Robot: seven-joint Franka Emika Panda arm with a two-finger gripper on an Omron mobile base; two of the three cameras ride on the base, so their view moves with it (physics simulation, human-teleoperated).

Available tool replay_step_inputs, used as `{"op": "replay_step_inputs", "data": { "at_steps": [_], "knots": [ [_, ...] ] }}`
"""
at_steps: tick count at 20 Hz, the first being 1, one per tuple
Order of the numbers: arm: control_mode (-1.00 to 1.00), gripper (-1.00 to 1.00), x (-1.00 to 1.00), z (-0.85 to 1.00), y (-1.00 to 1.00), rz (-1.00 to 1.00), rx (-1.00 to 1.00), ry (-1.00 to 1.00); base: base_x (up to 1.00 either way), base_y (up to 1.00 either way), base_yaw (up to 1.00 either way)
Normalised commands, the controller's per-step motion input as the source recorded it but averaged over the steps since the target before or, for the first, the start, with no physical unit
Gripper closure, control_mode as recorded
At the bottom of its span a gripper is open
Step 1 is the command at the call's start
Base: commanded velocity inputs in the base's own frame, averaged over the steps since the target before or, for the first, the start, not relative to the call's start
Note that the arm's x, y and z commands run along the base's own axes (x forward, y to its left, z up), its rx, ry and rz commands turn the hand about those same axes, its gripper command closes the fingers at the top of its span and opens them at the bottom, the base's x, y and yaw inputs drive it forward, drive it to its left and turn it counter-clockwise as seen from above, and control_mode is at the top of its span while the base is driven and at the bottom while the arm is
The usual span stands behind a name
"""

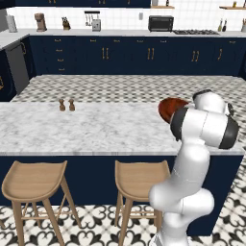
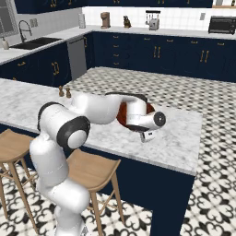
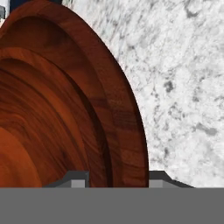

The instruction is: Pick up the bowls on the counter and stack them on top of one another in the open cabinet. Place the smaller bowl on top of the larger bowl.

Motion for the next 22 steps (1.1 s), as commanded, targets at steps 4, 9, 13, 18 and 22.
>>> {"op": "replay_step_inputs", "data": {
  "at_steps": [4,9,13,18,22],
  "knots": [
    [-1.00,1.00,-0.80,0.39,0.56,0.02,0.00,0.02,0.00,0.00,0.00],
    [-1.00,1.00,-0.62,0.21,0.65,0.00,0.00,0.04,0.00,0.00,0.00],
    [-1.00,1.00,-0.29,0.20,0.37,0.00,0.00,0.06,0.00,0.00,0.00],
    [1.00,1.00,-0.30,0.16,0.01,0.00,0.00,-0.03,-0.35,-0.05,0.00],
    [1.00,1.00,0.00,0.00,0.00,0.00,0.00,0.00,-0.61,-0.70,-0.36]
  ]
}}
